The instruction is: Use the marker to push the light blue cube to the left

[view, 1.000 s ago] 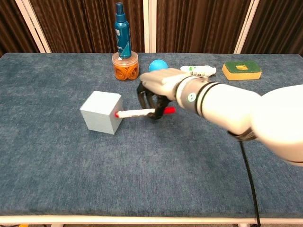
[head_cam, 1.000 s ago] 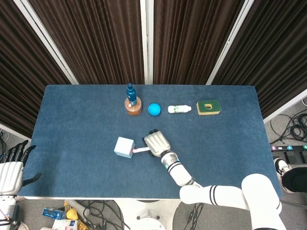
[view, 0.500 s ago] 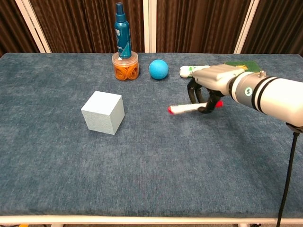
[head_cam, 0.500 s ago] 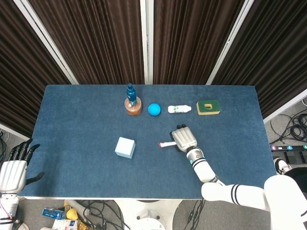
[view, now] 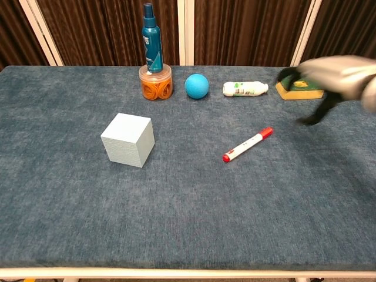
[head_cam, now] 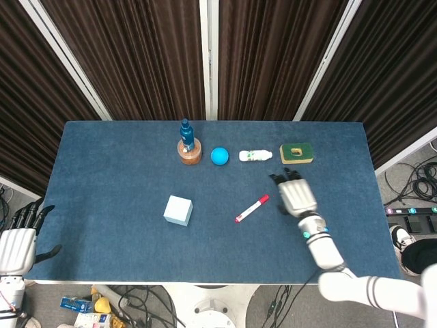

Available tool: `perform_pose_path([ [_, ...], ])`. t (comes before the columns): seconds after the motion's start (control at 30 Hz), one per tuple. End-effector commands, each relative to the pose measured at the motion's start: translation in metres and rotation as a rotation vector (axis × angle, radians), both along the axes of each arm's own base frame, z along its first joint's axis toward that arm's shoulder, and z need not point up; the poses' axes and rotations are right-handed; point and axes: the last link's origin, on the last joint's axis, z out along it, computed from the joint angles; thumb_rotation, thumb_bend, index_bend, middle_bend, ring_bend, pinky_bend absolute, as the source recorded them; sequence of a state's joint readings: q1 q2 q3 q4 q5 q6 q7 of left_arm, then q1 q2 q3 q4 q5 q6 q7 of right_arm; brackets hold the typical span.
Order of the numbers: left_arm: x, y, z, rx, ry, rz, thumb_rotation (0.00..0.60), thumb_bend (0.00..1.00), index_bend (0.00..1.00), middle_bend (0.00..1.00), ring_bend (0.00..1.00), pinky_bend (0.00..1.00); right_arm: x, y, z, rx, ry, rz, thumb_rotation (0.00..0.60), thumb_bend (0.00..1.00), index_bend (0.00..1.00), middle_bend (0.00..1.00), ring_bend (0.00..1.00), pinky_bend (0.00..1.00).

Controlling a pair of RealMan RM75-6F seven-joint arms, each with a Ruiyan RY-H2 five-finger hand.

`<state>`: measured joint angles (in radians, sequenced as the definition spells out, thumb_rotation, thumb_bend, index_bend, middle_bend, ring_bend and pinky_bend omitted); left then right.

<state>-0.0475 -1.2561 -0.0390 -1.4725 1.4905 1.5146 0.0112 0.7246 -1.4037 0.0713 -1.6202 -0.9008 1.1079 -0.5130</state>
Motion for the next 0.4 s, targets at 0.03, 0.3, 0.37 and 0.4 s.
perform_pose_path([
  [0.03, 0.0, 0.002, 0.0, 0.0, 0.0, -0.001, 0.6, 0.14, 0.22, 0.16, 0.1, 0.13, -0.049, 0.051, 0.067, -0.113, -0.053, -0.004, 0.6, 0.19, 0.14, 0.21, 0.03, 0.12],
  [0.3, 0.003, 0.006, -0.001, -0.014, 0.003, 0.005, 0.6, 0.14, 0.22, 0.16, 0.1, 0.13, -0.106, 0.134, 0.108, -0.218, -0.152, -0.08, 0.6, 0.19, 0.14, 0.2, 0.03, 0.11],
  [0.37, 0.005, 0.006, -0.001, -0.017, 0.004, 0.003, 0.6, 0.14, 0.22, 0.16, 0.1, 0.13, -0.108, 0.145, 0.112, -0.235, -0.176, -0.07, 0.6, 0.19, 0.14, 0.2, 0.03, 0.11],
  [0.4, 0.005, 0.007, -0.001, -0.017, 0.003, 0.002, 0.6, 0.14, 0.22, 0.16, 0.1, 0.13, -0.107, 0.148, 0.113, -0.239, -0.186, -0.06, 0.6, 0.19, 0.14, 0.2, 0.03, 0.1],
])
